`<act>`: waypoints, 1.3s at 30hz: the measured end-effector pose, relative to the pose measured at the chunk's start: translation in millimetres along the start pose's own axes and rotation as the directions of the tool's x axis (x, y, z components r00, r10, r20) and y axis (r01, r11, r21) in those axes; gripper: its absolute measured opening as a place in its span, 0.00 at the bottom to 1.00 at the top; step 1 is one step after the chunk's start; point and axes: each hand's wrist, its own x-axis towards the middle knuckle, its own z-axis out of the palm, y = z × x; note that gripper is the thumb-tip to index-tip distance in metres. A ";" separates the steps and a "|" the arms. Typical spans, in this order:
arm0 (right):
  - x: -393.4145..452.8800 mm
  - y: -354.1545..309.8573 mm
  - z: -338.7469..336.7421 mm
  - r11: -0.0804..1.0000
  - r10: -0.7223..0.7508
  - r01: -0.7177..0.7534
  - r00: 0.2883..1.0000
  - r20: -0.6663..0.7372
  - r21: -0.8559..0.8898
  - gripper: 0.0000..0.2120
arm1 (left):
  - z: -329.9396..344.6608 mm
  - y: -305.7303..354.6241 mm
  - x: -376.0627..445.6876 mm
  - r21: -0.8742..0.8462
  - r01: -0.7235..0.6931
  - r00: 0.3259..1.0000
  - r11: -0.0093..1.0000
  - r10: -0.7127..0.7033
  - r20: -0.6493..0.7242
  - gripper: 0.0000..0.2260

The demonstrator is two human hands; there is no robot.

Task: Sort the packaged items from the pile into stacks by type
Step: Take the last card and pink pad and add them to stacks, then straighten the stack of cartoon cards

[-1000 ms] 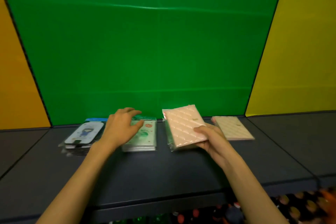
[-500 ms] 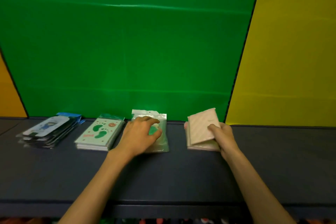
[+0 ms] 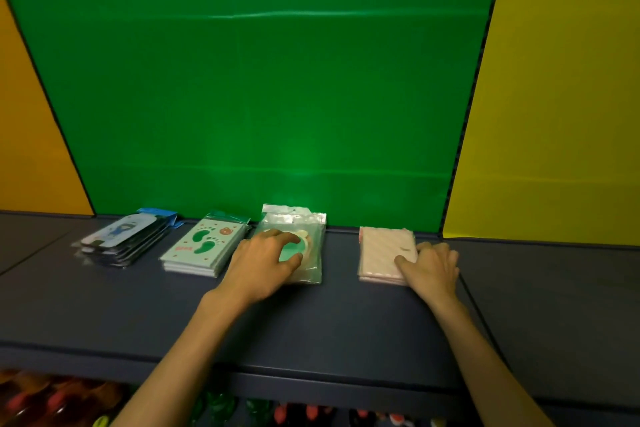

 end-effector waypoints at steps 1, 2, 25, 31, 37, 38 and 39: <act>-1.4 -2.9 -0.8 1.000 -0.021 0.020 0.999 -0.028 -0.016 0.26 | -1.2 -1.1 -1.8 0.005 0.007 1.000 1.000 -0.007 -0.001 0.19; -3.9 -7.6 -2.3 0.998 -0.049 0.047 0.997 -0.054 -0.032 0.26 | -2.8 -2.7 -3.9 0.010 0.010 1.000 1.000 -0.010 -0.003 0.20; -169.2 -285.4 92.3 0.709 -0.703 0.683 0.704 0.101 0.176 0.18 | -95.6 -220.7 -138.0 0.157 0.142 0.988 0.977 -0.130 -0.085 0.24; -217.6 -357.4 126.0 0.729 -0.684 0.676 0.719 0.121 0.108 0.17 | -120.6 -307.5 -180.2 0.246 0.180 0.984 0.953 -0.171 -0.055 0.24; -238.4 -391.5 142.5 0.783 -0.616 0.622 0.773 0.151 0.011 0.18 | -134.3 -365.5 -179.1 0.246 0.152 0.988 0.957 -0.153 -0.015 0.24; -237.8 -395.5 144.5 0.789 -0.607 0.614 0.780 0.154 -0.002 0.18 | -134.8 -371.7 -174.2 0.241 0.148 0.989 0.959 -0.149 -0.012 0.24; -236.6 -399.8 145.9 0.795 -0.597 0.606 0.787 0.157 -0.019 0.18 | -134.6 -377.1 -168.2 0.240 0.144 0.989 0.960 -0.146 -0.010 0.24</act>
